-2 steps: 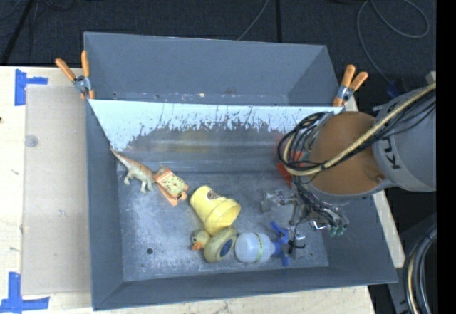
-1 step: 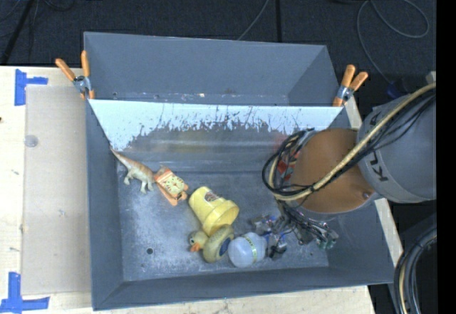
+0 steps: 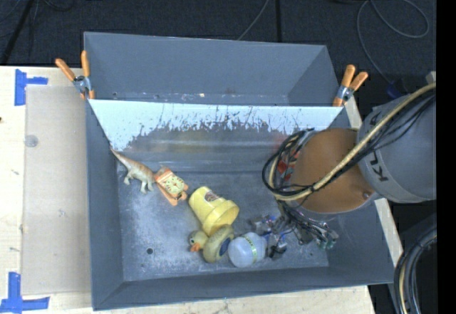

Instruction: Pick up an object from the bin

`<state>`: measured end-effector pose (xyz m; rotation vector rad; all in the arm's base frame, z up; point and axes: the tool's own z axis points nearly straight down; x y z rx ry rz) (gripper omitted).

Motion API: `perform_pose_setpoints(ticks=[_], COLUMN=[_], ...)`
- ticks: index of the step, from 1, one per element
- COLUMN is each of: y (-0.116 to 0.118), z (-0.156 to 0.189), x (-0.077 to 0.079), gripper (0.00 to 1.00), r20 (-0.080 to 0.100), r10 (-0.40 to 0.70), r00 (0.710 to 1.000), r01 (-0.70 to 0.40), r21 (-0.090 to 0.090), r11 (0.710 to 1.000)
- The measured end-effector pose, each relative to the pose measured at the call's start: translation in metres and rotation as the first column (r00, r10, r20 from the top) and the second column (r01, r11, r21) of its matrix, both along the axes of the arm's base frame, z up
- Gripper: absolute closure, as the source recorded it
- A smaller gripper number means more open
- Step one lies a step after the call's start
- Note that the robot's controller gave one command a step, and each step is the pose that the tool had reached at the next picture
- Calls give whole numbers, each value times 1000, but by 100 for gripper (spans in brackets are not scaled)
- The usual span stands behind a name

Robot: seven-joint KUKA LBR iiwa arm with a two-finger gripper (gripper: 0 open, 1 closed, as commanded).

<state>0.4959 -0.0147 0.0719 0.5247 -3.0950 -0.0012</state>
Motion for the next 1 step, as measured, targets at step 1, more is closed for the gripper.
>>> perform_pose_setpoints(ticks=[1], y=[3], z=[82], x=[-4], gripper=[100], r20=[-1], r10=[0], r00=[1000], r01=[0], r21=[1], r11=[1000])
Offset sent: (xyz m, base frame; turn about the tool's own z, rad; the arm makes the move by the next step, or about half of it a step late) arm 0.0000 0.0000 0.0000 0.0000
